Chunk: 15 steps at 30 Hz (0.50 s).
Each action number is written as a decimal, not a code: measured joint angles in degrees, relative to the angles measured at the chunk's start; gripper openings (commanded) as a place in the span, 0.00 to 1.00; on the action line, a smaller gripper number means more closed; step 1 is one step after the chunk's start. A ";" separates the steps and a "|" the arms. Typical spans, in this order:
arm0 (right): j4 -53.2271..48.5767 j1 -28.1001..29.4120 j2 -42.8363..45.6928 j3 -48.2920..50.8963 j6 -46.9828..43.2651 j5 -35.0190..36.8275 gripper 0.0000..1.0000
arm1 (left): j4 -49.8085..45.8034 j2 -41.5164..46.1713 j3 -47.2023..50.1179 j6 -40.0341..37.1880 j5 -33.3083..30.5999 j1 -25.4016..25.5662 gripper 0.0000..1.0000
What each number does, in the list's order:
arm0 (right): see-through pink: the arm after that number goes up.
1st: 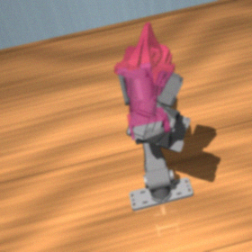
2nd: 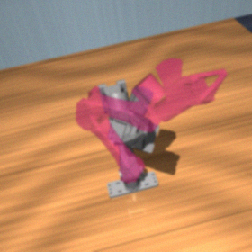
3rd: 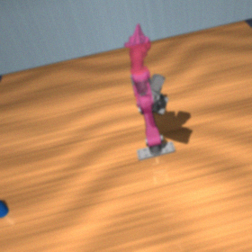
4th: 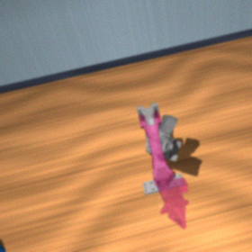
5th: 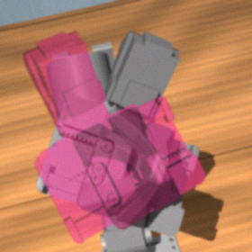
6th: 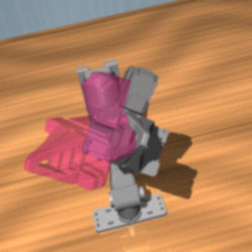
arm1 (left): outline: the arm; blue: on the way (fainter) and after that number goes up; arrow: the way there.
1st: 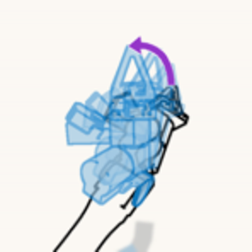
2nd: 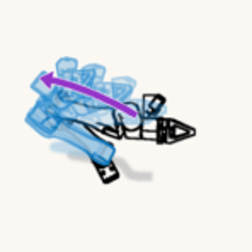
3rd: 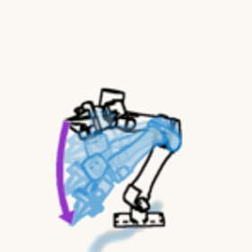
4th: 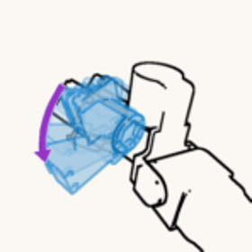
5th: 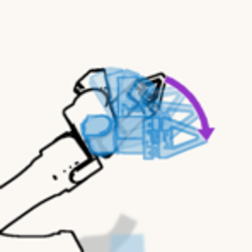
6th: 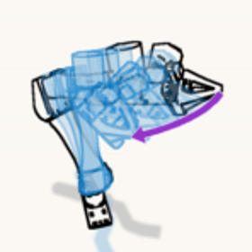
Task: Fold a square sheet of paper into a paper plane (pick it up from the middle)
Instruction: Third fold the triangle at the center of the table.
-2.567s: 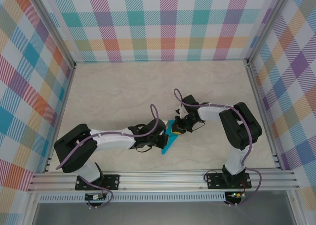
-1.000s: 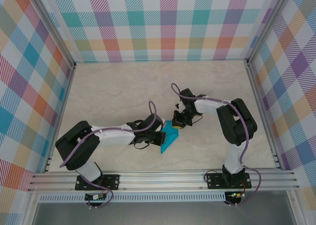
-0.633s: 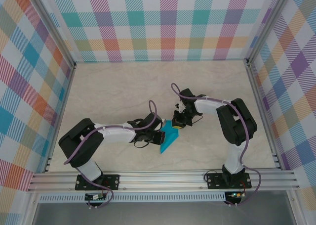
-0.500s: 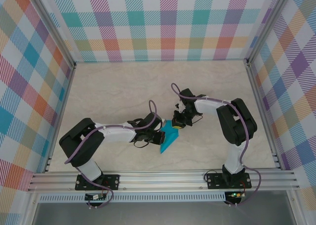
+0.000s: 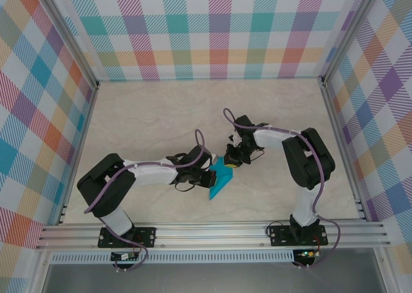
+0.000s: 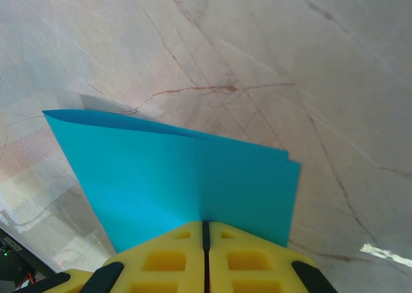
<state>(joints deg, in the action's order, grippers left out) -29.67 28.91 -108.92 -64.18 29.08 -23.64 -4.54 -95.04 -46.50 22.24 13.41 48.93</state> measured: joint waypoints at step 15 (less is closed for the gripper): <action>0.00 0.00 0.00 0.00 0.00 0.02 0.09 | 0.22 -1.75 -0.59 0.52 -0.44 0.00 0.03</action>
<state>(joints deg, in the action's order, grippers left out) -29.67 28.91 -108.92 -64.18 29.08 -23.62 -4.32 -96.79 -47.09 22.76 12.97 48.93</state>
